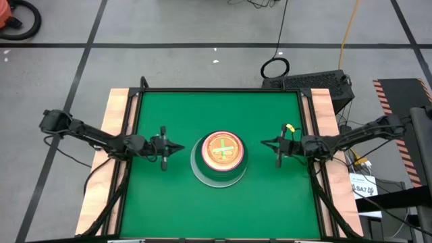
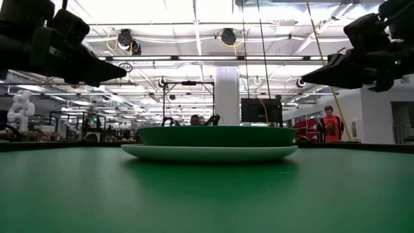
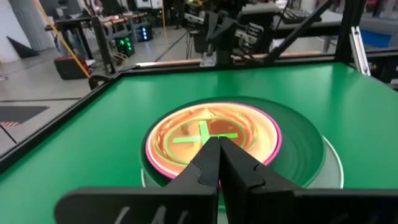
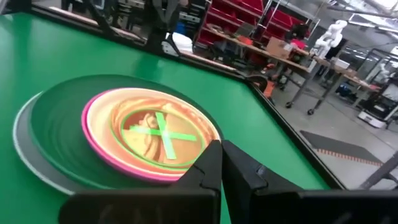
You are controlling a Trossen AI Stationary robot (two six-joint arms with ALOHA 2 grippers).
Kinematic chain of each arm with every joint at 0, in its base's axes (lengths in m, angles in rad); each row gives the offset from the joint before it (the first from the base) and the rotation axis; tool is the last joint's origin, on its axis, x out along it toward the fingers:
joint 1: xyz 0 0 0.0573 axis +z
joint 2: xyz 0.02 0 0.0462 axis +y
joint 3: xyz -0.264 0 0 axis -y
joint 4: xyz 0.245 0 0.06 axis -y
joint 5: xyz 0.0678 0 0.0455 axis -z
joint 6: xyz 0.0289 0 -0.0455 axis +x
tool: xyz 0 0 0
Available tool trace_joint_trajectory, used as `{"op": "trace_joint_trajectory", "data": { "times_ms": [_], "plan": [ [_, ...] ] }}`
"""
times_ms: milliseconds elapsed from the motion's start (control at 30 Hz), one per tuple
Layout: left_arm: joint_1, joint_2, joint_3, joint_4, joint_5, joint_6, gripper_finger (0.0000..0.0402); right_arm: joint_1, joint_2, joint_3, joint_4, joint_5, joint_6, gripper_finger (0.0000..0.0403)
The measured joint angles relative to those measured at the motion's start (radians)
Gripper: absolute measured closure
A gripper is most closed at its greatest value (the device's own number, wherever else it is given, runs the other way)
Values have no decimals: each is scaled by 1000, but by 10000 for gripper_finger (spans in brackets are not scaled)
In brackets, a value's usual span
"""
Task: Stack plastic plates
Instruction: Return to Home Position
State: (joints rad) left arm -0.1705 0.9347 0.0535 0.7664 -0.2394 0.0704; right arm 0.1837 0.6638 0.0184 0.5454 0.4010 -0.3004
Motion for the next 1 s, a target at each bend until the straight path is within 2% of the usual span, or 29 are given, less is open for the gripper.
{"op": "trace_joint_trajectory", "data": {
  "times_ms": [200,567,1000],
  "plan": [
    [0,-81,-41,1,-5,3,396,0,-99,-1,-92,-7,2,403],
    [0,-190,-45,-129,-6,12,396,0,-309,-2,-317,-14,45,403],
    [0,-364,-45,-292,-5,22,396,0,-538,-3,-459,-13,0,403]
  ]
}}
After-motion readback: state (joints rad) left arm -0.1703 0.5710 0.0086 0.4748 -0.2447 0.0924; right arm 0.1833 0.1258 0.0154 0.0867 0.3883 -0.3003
